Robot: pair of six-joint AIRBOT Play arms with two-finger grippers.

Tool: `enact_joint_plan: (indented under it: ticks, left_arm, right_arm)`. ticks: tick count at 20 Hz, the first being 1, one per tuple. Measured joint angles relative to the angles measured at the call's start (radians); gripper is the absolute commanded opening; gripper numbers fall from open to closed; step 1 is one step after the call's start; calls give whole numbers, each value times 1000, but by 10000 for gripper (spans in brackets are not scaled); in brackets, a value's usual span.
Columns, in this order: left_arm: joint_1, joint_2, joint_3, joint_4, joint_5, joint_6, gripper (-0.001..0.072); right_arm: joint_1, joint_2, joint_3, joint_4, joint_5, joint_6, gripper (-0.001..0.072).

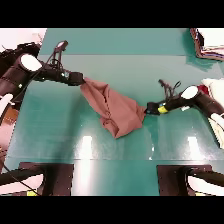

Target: Fold the shirts.

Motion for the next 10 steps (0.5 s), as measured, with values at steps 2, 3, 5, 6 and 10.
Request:
enact_joint_plan:
  ticks: [2,3,5,6,10]
  left_arm:
    - [0,56,45,33,11,0,26]
    - [0,89,76,47,16,0,27]
    - [0,161,150,69,28,1,26]
    - [0,201,192,77,29,1,26]
    - [0,350,338,90,35,1,27]
  right_arm:
    - [-32,55,94,-53,7,-1,20]
    - [-52,89,145,-77,14,-1,19]
    - [-103,164,261,-118,21,-2,19]
    - [-127,200,314,-129,24,-2,19]
    - [-214,340,512,-154,31,-2,19]
